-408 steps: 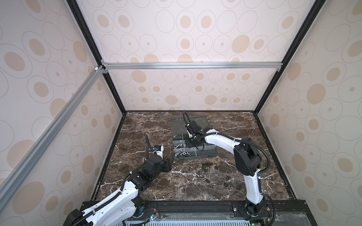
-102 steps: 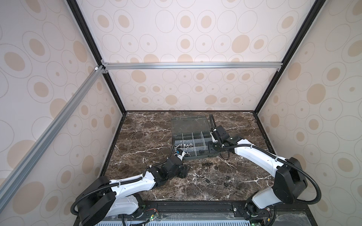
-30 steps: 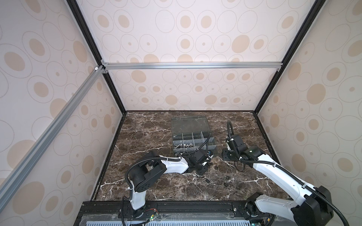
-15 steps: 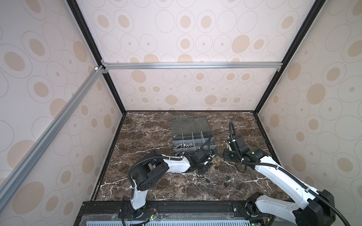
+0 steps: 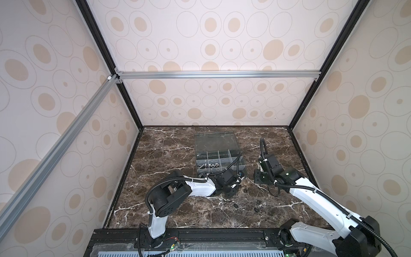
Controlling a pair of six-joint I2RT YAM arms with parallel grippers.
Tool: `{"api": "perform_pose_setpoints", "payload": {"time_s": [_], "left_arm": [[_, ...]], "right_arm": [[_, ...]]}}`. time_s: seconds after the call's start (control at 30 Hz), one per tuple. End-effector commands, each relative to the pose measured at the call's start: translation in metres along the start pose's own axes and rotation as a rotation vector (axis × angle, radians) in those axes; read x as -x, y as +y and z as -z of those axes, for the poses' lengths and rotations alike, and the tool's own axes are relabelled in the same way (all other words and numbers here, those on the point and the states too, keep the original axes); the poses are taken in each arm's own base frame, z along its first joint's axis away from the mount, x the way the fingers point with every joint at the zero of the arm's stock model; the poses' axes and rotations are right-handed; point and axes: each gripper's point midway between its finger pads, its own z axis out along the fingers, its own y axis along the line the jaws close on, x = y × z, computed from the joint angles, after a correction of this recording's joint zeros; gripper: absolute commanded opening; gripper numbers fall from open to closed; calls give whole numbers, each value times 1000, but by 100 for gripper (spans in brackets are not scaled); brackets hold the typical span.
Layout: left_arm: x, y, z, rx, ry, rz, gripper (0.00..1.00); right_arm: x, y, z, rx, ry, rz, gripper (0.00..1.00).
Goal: Sort the screws and nuts into containers
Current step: Pick up the screw at the center of the table.
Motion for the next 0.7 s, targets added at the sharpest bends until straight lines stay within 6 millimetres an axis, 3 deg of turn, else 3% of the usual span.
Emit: {"api": "perform_pose_setpoints", "payload": {"time_s": [0.0, 0.37, 0.53, 0.67], "left_arm": [[-33, -9, 0, -35, 88, -24, 18], [-28, -9, 11, -32, 45, 13, 9], [7, -7, 34, -28, -52, 32, 8], [47, 10, 57, 15, -148, 49, 7]], "right_arm": [[-4, -9, 1, -32, 4, -13, 40], [-2, -8, 1, -28, 4, -16, 40], [-2, -10, 4, -33, -1, -11, 40], [-2, -11, 4, -34, -1, -14, 40]]}}
